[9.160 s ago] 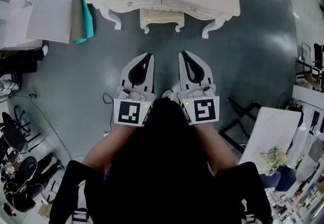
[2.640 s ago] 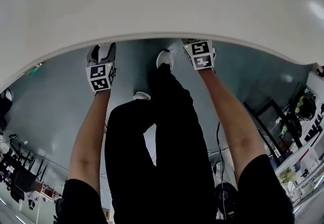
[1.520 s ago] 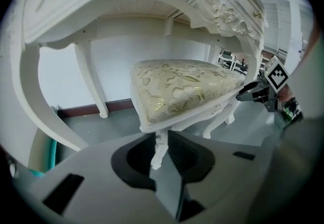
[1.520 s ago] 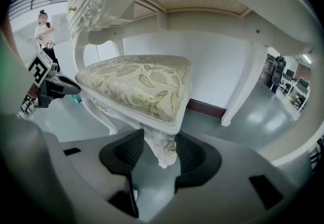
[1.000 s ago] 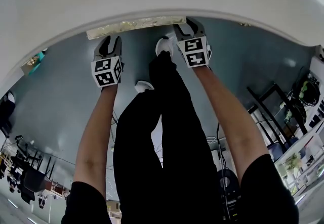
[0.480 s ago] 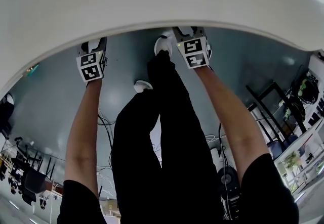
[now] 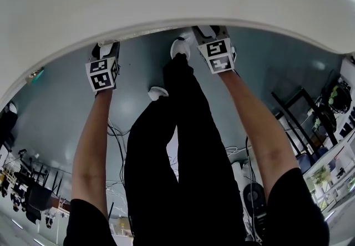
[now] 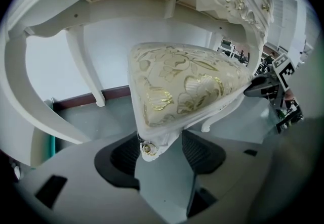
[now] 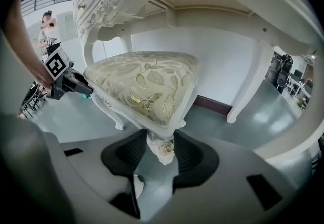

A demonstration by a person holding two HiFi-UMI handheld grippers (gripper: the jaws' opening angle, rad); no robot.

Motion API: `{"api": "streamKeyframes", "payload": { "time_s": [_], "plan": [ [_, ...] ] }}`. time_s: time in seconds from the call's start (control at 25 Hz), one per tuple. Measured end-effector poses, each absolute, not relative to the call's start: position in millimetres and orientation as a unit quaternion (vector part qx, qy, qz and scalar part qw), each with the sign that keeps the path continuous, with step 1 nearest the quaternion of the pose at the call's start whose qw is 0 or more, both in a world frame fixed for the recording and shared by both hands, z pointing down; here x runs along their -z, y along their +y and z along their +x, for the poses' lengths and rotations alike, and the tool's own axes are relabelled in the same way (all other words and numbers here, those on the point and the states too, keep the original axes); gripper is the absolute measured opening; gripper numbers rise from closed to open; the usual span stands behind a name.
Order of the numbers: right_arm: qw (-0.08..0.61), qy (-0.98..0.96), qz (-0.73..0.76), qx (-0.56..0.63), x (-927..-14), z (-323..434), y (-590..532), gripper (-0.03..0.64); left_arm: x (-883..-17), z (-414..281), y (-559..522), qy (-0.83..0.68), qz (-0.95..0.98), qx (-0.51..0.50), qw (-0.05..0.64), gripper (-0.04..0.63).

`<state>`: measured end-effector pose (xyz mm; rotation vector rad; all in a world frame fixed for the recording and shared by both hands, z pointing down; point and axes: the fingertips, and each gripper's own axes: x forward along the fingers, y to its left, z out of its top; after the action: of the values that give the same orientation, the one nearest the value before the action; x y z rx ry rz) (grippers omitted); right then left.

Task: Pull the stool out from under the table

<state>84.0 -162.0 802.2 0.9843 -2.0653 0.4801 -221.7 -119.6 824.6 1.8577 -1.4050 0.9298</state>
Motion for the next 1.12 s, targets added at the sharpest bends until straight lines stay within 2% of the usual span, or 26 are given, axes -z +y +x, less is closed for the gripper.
{"api": "streamKeyframes", "payload": {
  "time_s": [0.44,1.12],
  "plan": [
    [0.384,-0.813,0.387,-0.206,-802.1,92.2,-149.9,0.175,-817.8,-213.0,-103.6,-0.518,0.707,-0.374,0.304,0.262],
    [0.409,-0.799,0.378,-0.228,-811.0,116.4,-80.5,0.175,-826.1,-186.8,-35.3,-0.480,0.711,-0.395,0.328,0.262]
  ]
}}
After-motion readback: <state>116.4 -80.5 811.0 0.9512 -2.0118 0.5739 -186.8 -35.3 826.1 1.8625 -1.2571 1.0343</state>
